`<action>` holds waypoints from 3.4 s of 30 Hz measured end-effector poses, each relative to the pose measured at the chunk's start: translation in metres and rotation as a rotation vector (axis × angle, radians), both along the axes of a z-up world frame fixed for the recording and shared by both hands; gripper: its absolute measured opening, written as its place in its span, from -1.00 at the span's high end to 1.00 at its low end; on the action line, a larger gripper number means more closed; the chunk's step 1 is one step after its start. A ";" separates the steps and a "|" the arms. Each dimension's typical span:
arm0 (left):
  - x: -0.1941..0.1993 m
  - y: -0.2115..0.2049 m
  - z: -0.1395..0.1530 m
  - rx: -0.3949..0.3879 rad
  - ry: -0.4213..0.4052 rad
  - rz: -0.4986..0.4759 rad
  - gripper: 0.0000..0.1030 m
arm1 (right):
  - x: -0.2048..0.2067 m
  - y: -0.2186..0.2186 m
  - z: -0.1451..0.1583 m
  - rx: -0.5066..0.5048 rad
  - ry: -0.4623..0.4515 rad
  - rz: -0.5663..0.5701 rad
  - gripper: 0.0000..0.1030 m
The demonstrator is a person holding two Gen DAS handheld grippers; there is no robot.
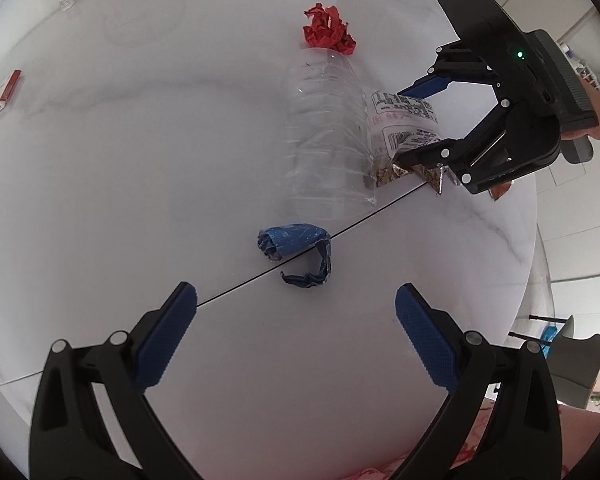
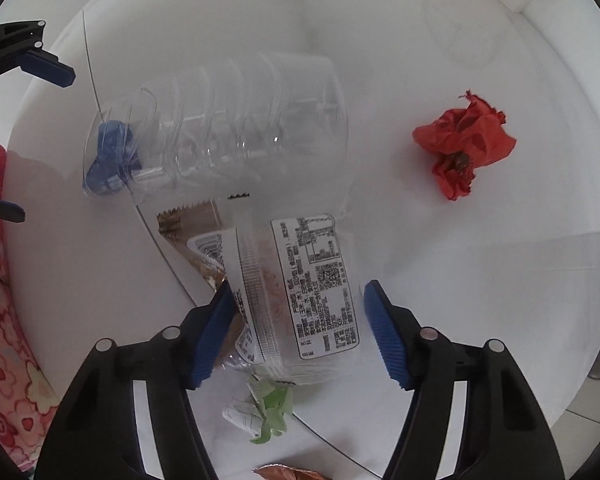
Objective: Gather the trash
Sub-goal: 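Grasp the clear snack bag with the right tool while the left tool grasps the blue cloth, then open both tools over the wastebasket to drop the snack bag and blue cloth, then move the left tool to the white tissue and close on it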
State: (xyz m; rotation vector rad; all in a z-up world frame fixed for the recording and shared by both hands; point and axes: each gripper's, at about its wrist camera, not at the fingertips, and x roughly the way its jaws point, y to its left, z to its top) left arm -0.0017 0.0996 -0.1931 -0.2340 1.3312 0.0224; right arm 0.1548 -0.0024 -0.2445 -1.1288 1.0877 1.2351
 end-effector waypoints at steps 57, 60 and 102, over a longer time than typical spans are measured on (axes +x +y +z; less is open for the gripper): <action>-0.063 -0.151 0.061 0.017 -0.207 -0.598 0.26 | -0.211 -0.325 -0.042 0.314 0.118 -1.647 -0.51; -0.073 -0.181 0.065 0.026 -0.214 -0.669 0.26 | -0.208 -0.329 -0.053 0.287 0.102 -1.667 -0.67; -0.075 -0.288 0.052 0.064 -0.181 -0.656 -0.85 | -0.256 -0.428 0.054 0.541 -0.022 -1.799 -0.93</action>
